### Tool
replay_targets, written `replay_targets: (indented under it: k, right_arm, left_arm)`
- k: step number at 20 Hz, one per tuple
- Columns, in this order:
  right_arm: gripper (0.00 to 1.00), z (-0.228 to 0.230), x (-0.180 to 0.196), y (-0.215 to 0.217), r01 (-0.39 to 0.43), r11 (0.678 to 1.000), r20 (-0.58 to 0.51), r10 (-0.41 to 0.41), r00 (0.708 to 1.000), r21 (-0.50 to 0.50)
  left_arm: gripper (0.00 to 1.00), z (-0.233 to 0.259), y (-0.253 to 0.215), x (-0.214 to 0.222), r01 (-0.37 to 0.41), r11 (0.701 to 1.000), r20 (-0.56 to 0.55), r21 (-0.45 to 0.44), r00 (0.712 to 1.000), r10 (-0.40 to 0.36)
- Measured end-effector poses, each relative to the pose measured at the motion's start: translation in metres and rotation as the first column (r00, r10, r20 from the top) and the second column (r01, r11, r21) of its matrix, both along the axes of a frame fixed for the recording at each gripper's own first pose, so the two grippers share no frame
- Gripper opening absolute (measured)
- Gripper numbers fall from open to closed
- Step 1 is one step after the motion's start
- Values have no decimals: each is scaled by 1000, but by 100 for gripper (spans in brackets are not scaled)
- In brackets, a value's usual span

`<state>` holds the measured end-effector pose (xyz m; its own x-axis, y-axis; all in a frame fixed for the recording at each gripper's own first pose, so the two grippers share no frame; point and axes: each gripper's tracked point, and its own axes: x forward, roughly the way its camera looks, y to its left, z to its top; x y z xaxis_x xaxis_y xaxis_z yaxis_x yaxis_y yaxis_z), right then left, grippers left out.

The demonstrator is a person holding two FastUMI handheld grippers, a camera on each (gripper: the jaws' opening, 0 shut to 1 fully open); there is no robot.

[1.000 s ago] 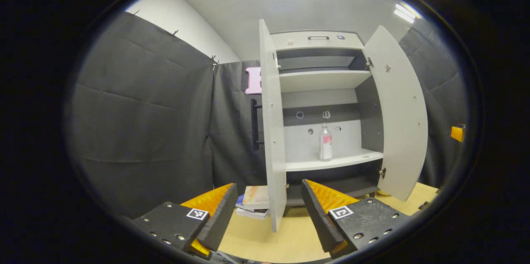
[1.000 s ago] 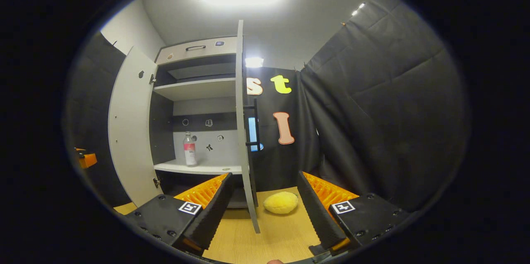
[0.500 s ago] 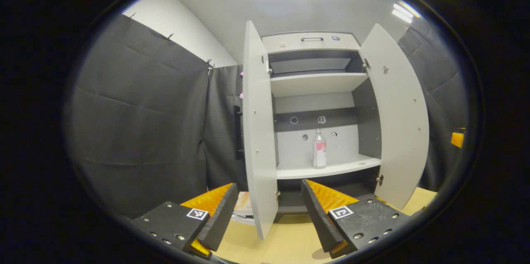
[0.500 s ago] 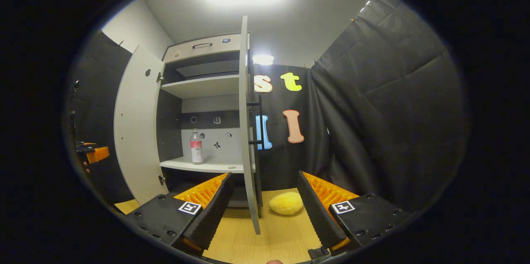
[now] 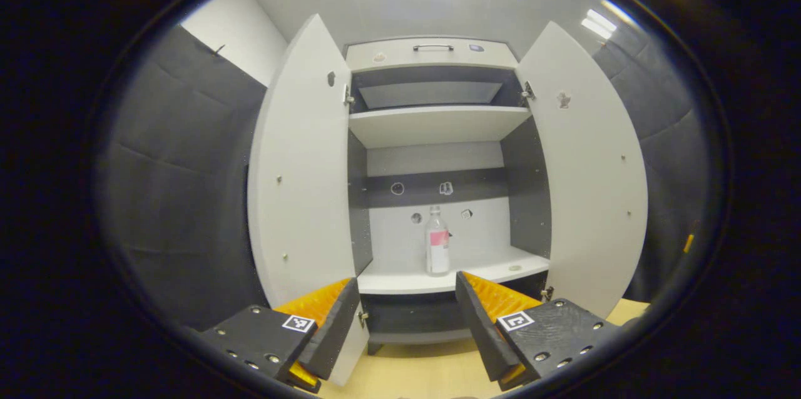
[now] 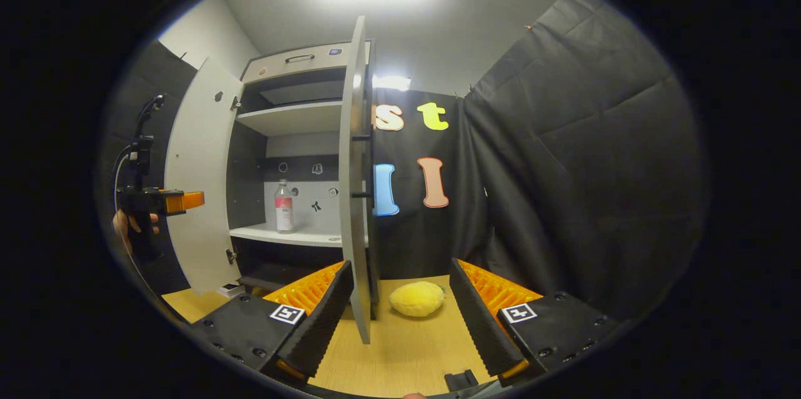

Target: Grasp the bottle in the cabinet with the left hand and place it on the coaster, then close the right door with the right hand and the left door with the left hand.

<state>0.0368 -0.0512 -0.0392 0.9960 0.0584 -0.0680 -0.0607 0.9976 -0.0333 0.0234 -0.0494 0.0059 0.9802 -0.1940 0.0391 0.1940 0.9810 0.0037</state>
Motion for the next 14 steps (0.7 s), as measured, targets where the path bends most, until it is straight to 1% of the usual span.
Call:
replay_targets:
  k: [1,2,5,8,9,10,11,12,13,14]
  right_arm:
    - [95,-1,2,-3,21,1000,0,-21,1000,0]
    - [98,-5,4,-6,46,999,-6,-46,999,2]
    - [98,-5,17,-7,92,996,-6,-92,996,12]
    - [98,-3,35,-12,160,987,4,-160,987,14]
    - [95,-2,40,-14,183,983,10,-183,983,19]
    - [98,-1,44,-15,205,979,15,-205,979,22]
    - [98,-2,47,-16,223,975,14,-223,975,22]
    - [98,-3,49,-17,239,971,13,-240,971,18]
    - [98,-3,51,-18,256,967,14,-256,967,10]
    - [95,-3,52,-19,271,963,15,-271,962,0]
  left_arm:
    - [96,2,-6,3,17,1000,7,-14,1000,-17]
    - [96,4,-11,5,33,999,11,-27,999,-33]
    - [96,7,-19,14,60,997,26,-40,998,-59]
    - [96,4,-25,19,91,995,13,-43,996,-90]
    - [96,2,-29,23,101,994,4,-46,995,-101]
    - [90,0,-31,23,110,993,-6,-48,994,-110]
    - [96,-2,-34,26,120,992,-16,-49,993,-121]
    - [90,-4,-38,26,136,989,-26,-49,990,-138]
    - [90,-7,-39,26,148,988,-36,-47,988,-150]
    - [90,-10,-41,25,159,986,-50,-41,986,-161]
